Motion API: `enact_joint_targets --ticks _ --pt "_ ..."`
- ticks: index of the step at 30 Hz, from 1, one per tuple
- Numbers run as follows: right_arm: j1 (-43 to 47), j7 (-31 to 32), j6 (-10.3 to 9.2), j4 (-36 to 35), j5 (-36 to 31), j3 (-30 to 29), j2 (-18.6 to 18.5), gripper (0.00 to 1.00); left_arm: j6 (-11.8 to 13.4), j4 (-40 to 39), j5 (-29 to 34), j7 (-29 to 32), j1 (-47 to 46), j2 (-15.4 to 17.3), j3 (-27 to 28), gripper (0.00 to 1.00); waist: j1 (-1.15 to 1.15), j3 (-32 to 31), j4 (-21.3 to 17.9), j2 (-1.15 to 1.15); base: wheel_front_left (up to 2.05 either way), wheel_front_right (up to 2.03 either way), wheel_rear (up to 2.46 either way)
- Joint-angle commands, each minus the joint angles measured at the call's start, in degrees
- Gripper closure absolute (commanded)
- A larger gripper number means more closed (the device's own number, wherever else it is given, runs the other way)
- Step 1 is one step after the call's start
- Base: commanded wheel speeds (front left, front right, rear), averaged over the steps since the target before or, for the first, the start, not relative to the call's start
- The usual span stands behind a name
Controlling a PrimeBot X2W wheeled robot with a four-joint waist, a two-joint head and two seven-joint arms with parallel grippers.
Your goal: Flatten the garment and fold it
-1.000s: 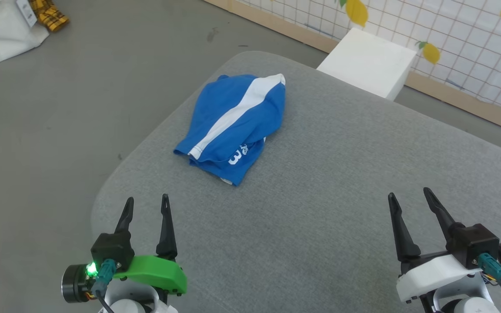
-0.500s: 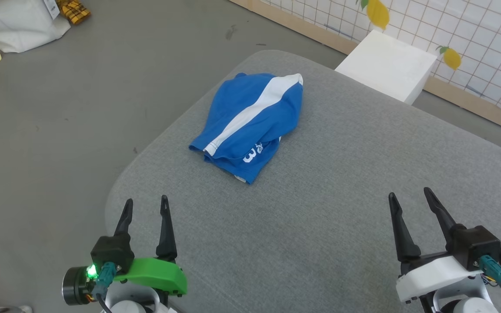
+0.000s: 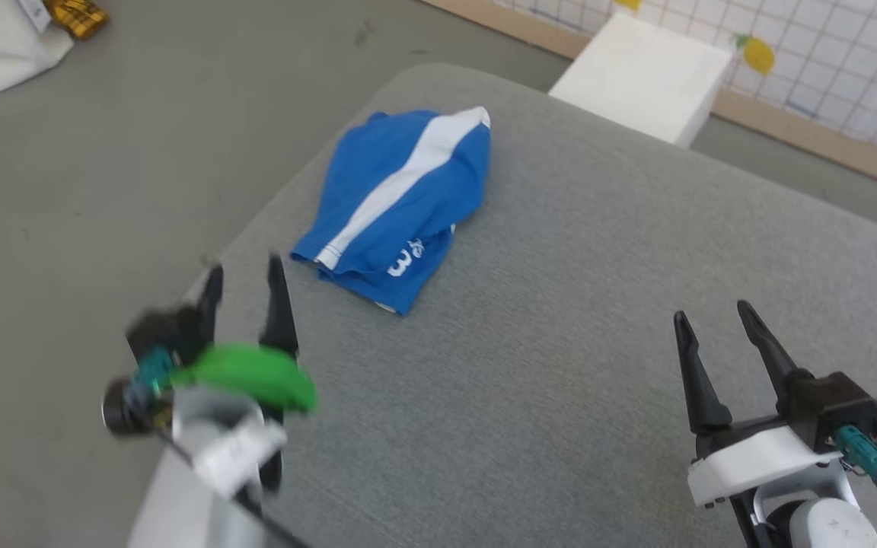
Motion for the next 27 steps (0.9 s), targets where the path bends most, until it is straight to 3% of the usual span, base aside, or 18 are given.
enact_joint_targets --ticks 1,7,14,21,27 --pt "-1.10 0.29 -0.10 -0.62 -0.55 0.21 -0.01 0.00 -0.36 1.40 -1.07 1.49 -3.55 0.19 0.75 0.00 0.00 3.58 -3.37 0.00 0.00 0.00 0.00" --pt "-3.29 1.41 -0.10 -2.65 -2.21 1.01 -0.02 0.00 -0.71 9.46 -5.59 10.48 -16.50 1.83 3.54 0.00 0.00 10.33 -8.60 0.00 0.00 0.00 0.00" --pt "-7.98 2.21 -0.10 -4.93 -2.26 2.33 -1.55 0.00 0.30 19.09 -10.13 23.40 -28.46 5.88 6.84 0.00 0.00 20.31 -15.96 0.00 0.00 0.00 0.00" --pt "-11.42 1.53 -0.10 -5.46 -1.05 2.23 -2.68 0.00 3.84 24.31 -12.16 34.97 -32.66 9.98 8.93 0.00 0.00 27.22 -21.09 0.00 0.00 0.00 0.00" --pt "-12.91 0.21 -0.10 -4.29 -0.30 2.18 -2.67 0.00 8.56 26.63 -13.47 45.10 -30.98 12.13 10.33 0.00 0.00 29.46 -23.48 0.00 0.00 0.00 0.00"
